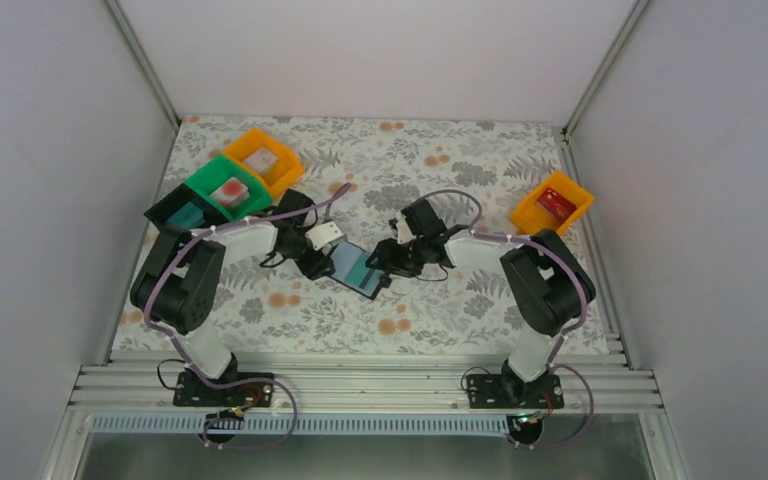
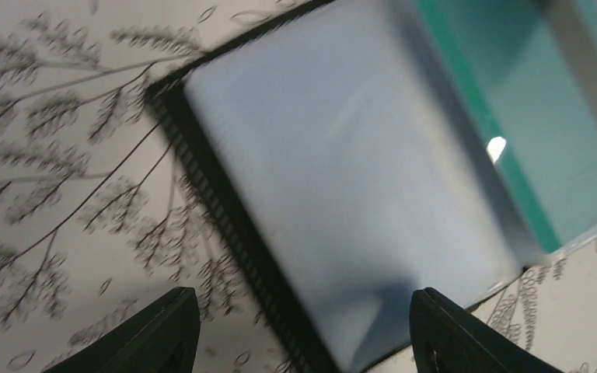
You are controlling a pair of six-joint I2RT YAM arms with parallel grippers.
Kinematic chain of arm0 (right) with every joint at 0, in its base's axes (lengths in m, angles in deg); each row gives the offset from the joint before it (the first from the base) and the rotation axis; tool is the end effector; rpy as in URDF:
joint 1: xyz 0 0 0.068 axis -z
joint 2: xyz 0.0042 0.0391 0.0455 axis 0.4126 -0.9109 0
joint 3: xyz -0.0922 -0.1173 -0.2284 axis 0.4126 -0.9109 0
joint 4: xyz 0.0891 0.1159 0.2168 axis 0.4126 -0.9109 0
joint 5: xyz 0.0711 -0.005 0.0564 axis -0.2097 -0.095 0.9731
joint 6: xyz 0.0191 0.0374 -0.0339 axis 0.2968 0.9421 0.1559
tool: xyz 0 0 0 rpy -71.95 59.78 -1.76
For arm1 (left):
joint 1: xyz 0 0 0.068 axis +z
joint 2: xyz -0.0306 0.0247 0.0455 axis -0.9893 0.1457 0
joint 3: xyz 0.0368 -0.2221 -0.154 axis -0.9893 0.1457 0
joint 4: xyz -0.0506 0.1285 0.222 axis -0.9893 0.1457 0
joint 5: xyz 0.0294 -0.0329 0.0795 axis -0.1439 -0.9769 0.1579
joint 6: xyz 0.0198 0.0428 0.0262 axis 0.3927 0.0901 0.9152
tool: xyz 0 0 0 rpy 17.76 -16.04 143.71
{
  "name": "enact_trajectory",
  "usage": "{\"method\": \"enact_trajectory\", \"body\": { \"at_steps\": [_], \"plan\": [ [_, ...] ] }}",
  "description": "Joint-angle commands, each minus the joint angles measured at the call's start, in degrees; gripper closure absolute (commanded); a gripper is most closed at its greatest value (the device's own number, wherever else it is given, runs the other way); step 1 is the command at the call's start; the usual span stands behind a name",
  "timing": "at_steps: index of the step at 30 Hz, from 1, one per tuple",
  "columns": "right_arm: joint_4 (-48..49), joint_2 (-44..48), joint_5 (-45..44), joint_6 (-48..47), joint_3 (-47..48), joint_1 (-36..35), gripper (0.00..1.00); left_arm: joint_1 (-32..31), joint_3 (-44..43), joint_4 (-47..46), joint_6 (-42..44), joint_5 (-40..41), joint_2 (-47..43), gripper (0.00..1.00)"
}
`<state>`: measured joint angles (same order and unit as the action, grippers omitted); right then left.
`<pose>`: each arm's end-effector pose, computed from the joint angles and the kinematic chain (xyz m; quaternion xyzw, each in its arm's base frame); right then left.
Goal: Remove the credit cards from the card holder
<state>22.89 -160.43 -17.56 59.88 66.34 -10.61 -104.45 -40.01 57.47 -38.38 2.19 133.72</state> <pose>0.2610 0.2042 0.1400 -0.0241 0.9311 0.3592 0.0592 0.2782 -0.1302 0.1398 0.4432 0.8639 -0.1621 0.1763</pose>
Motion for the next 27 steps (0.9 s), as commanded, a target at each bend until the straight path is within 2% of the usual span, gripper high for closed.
{"method": "enact_trajectory", "body": {
  "at_steps": [1,6,19,27],
  "plan": [
    [1.3,-3.0,1.1,0.0,4.1,-0.9,0.42,-1.5,2.2,-0.4,0.7,-5.4,2.5,0.34],
    [3.1,-6.5,5.8,0.7,7.7,-1.0,0.44,-1.8,2.7,1.0,1.2,-9.6,3.3,0.37],
    [5.6,-7.1,10.9,3.4,9.6,-2.2,0.47,-1.6,3.2,1.6,2.0,-10.5,2.5,0.39],
    [4.7,-8.9,8.9,4.3,14.1,-5.8,0.46,0.8,2.8,1.9,2.0,-13.1,2.3,0.42]
  ]
}}
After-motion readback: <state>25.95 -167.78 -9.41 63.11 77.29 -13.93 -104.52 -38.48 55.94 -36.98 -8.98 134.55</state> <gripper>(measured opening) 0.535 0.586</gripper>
